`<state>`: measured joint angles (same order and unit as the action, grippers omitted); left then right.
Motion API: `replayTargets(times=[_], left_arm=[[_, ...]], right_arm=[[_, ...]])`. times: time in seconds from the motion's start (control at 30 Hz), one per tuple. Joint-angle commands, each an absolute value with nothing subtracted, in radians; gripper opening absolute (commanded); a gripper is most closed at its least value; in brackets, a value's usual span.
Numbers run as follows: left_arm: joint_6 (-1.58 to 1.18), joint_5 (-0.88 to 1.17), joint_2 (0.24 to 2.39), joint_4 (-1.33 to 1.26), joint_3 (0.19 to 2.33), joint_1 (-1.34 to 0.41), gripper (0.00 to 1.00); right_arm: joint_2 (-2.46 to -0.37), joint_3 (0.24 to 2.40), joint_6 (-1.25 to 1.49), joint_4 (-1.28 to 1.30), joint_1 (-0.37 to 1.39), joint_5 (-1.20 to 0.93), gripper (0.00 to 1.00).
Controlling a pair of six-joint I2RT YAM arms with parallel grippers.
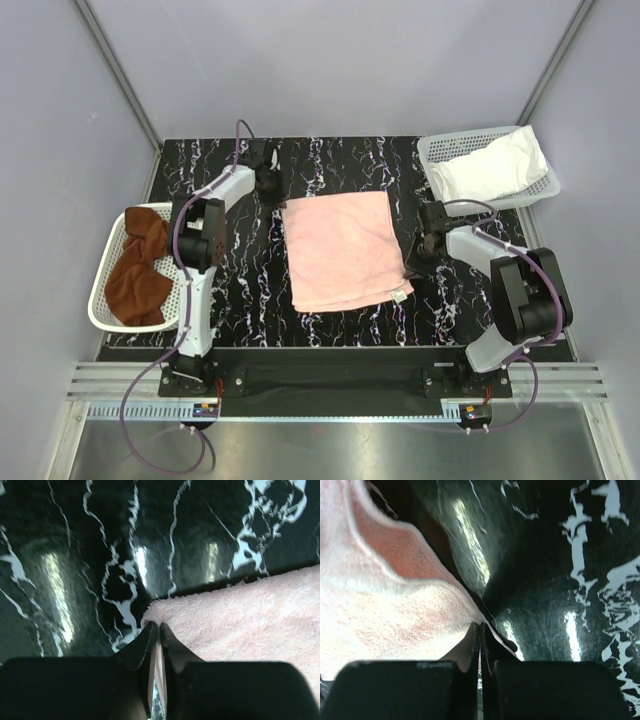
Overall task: Fold and stack the towels
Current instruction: Fold the towel
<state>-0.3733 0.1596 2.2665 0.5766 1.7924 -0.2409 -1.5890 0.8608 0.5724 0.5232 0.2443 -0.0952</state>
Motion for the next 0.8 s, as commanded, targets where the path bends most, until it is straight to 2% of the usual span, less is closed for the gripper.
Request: replayTargets(times=[0.0, 0.07, 0.27, 0.4, 0.47, 0.57, 0.67, 0.73, 0.77], left_arm=[[-0.356, 0.158, 2.318, 0.597, 1.888, -0.206, 0.07], [-0.344, 0.190, 2.354, 0.600, 1.946, -0.190, 0.00], [-0.318, 0.273, 2.398, 0.598, 2.042, -0.170, 0.00], [-0.290, 0.246, 2.335, 0.661, 2.030, -0.167, 0.37], [-0.288, 0.197, 2.252, 0.718, 1.999, -0.167, 0.42], [-0.291, 0.083, 2.096, 0.788, 1.858, -0.181, 0.47], [-0.333, 0.031, 1.854, 0.693, 1.532, -0.204, 0.48], [-0.370, 0.090, 1.672, 0.609, 1.272, -0.216, 0.48], [-0.400, 0.103, 1.626, 0.557, 1.212, -0.241, 0.50]], right_arm=[[-1.618, 0.933, 0.538, 0.525, 0.247, -0.034, 0.00], [-1.608, 0.931, 0.554, 0.515, 0.247, -0.032, 0.00], [-1.557, 0.813, 0.678, 0.407, 0.248, -0.178, 0.00], [-1.555, 0.752, 0.709, 0.348, 0.250, -0.221, 0.00], [-1.555, 0.747, 0.712, 0.348, 0.250, -0.230, 0.00], [-1.537, 0.753, 0.719, 0.341, 0.249, -0.252, 0.00], [-1.517, 0.756, 0.726, 0.342, 0.259, -0.261, 0.00], [-1.508, 0.752, 0.733, 0.344, 0.271, -0.261, 0.00], [-1.499, 0.747, 0.741, 0.341, 0.276, -0.261, 0.00]])
